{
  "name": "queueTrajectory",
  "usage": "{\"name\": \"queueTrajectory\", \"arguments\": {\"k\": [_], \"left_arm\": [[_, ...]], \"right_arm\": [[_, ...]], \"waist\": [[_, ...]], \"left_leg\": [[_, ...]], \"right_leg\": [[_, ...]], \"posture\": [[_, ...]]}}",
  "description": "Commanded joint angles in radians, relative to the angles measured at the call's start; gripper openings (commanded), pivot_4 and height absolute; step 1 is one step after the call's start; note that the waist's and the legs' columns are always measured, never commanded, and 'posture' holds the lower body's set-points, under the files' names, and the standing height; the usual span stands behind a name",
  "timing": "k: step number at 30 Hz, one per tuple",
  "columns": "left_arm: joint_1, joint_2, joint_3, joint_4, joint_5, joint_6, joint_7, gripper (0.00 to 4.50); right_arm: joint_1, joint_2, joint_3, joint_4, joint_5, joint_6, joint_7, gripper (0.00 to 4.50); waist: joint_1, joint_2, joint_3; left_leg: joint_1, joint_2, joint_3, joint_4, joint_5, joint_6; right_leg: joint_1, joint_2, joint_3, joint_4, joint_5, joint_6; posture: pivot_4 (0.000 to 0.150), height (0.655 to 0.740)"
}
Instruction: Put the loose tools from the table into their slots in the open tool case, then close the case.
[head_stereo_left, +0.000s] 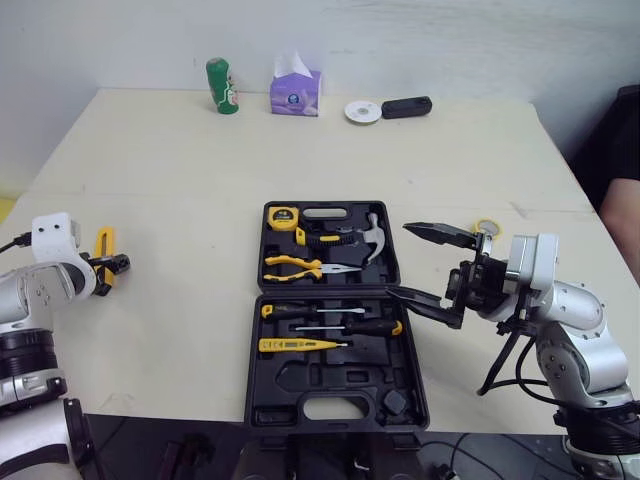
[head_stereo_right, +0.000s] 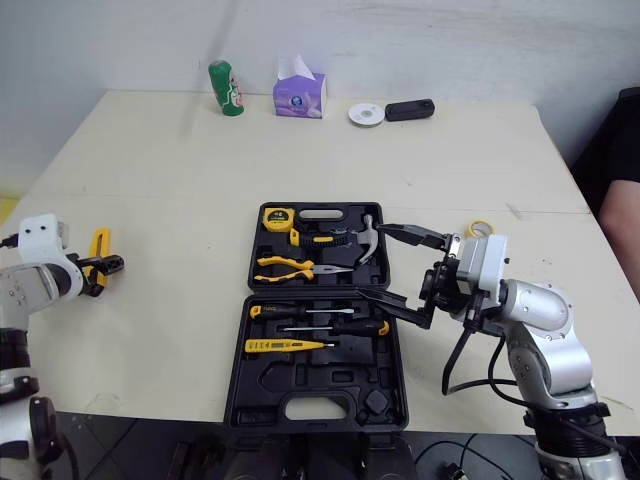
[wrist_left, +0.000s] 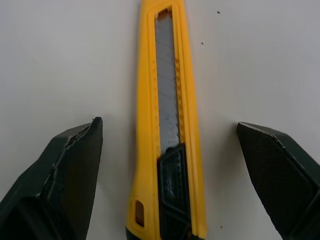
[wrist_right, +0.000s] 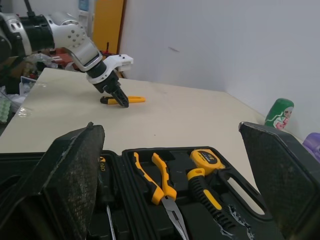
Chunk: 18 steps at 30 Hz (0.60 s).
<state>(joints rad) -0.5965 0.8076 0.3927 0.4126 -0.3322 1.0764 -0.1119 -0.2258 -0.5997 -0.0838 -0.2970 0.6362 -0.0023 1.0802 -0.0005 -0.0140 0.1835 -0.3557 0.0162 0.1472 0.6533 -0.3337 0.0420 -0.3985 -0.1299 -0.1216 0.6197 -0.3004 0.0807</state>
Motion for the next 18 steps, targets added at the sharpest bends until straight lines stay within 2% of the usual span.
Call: {"name": "queueTrajectory", "arguments": {"k": [1,4,10,13,18], "left_arm": [[-0.032,0.03,-0.021,0.068,0.026,-0.018,-0.049,4.48],[-0.041,0.036,-0.07,0.123,0.041,-0.02,-0.105,4.48],[-0.029,0.032,-0.079,0.161,0.049,-0.018,-0.161,4.48],[-0.003,0.021,-0.061,0.194,0.055,-0.038,-0.17,3.75],[0.02,0.015,-0.055,0.193,0.068,-0.049,-0.178,1.58]], "right_arm": [[0.001,0.006,-0.002,-0.041,-0.007,-0.028,0.017,4.5],[0.013,0.02,0.008,-0.031,-0.028,-0.048,0.028,4.5],[0.026,0.028,0.005,-0.026,-0.046,-0.07,0.035,4.5],[0.03,0.039,-0.007,-0.02,-0.042,-0.074,0.021,4.5],[0.034,0.041,-0.009,-0.015,-0.047,-0.08,0.024,4.5]], "waist": [[0.0,0.0,0.0],[0.0,0.0,0.0],[0.0,0.0,0.0],[0.0,0.001,-0.001],[0.0,0.005,-0.003]], "left_leg": [[0.0,0.0,0.0,0.0,-0.001,-0.002],[0.0,0.0,0.0,0.001,-0.001,-0.001],[0.0,0.0,0.0,0.002,0.001,0.002],[0.001,0.0,0.0,0.002,0.001,0.002],[0.002,0.0,0.0,0.002,0.001,0.002]], "right_leg": [[0.0,0.0,0.0,0.0,0.0,0.0],[0.0,0.0,0.0,0.001,0.0,0.0],[0.0,0.0,0.0,0.002,0.0,0.0],[0.0,-0.001,0.0,0.003,0.0,0.0],[0.001,-0.001,0.001,0.003,0.0,0.0]], "posture": [[0.15,0.74],[0.15,0.74],[0.15,0.74],[0.15,0.74],[0.15,0.74]]}}
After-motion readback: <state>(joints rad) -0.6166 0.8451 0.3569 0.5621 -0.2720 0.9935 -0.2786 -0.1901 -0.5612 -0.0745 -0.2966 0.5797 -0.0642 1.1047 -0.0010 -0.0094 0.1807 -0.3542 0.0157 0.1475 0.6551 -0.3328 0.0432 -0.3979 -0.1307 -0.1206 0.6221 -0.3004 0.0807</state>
